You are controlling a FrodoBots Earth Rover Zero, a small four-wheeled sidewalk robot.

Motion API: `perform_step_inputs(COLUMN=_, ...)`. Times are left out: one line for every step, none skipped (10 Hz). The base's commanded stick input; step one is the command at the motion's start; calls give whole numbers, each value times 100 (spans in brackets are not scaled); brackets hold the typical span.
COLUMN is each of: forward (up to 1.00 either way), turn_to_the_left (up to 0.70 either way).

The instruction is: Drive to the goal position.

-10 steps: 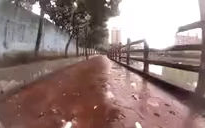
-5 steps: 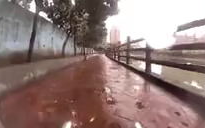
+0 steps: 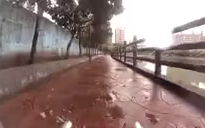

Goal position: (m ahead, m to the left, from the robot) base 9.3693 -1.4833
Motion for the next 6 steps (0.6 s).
perform_step_inputs(forward=50, turn_to_the_left=0)
perform_step_inputs(forward=50, turn_to_the_left=0)
perform_step_inputs(forward=50, turn_to_the_left=0)
perform_step_inputs(forward=50, turn_to_the_left=0)
perform_step_inputs(forward=50, turn_to_the_left=0)
perform_step_inputs(forward=50, turn_to_the_left=0)
